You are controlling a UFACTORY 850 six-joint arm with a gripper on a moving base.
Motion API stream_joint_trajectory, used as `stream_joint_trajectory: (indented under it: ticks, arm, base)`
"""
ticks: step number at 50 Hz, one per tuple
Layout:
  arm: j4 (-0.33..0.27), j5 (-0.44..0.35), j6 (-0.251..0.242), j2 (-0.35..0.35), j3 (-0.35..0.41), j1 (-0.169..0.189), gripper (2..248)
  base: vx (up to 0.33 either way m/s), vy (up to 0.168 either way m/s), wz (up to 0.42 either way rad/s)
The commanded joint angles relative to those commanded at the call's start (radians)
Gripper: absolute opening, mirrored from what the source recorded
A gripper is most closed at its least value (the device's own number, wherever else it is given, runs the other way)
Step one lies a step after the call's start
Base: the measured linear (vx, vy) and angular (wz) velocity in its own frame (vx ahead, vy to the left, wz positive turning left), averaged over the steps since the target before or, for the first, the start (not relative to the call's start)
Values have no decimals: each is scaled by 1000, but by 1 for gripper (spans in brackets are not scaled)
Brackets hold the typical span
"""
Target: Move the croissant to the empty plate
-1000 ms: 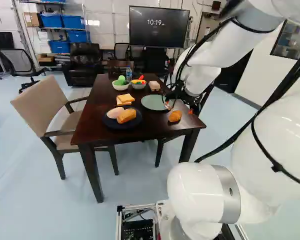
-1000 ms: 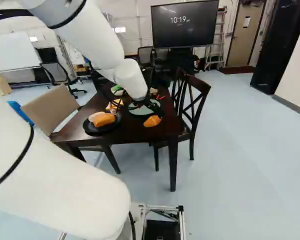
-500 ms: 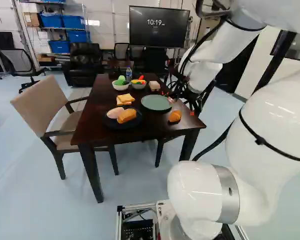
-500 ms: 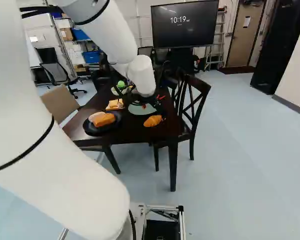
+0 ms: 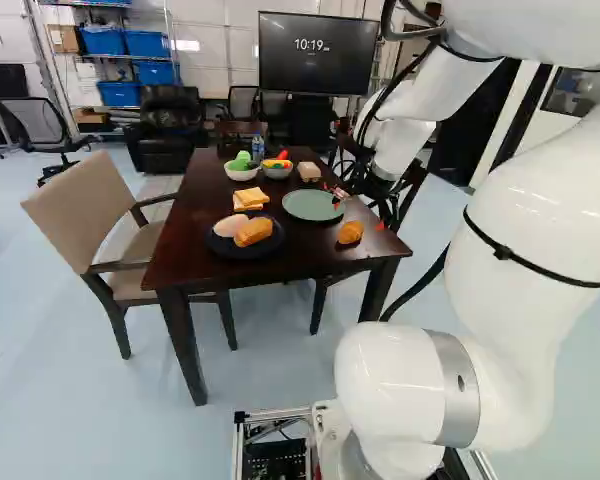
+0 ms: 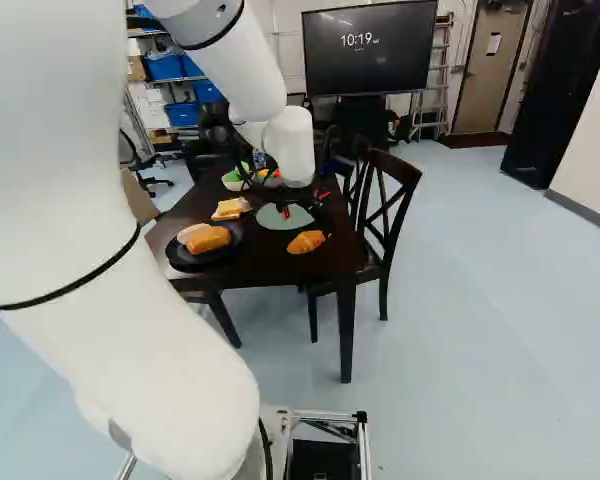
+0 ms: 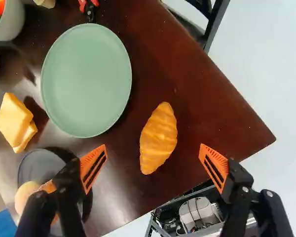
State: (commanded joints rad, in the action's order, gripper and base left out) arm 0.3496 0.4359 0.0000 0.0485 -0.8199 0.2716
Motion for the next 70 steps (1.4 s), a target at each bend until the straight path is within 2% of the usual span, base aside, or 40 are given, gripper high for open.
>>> stream_joint_trajectory:
  ticks: [9, 28, 70]
  arm:
    - [24, 31, 0, 57, -37, 5, 247]
    - [30, 32, 0, 147, -78, 17, 247]
    - [30, 22, 0, 147, -78, 17, 247]
  base:
    - [0, 0, 0]
    - [0, 0, 0]
    - [0, 0, 0]
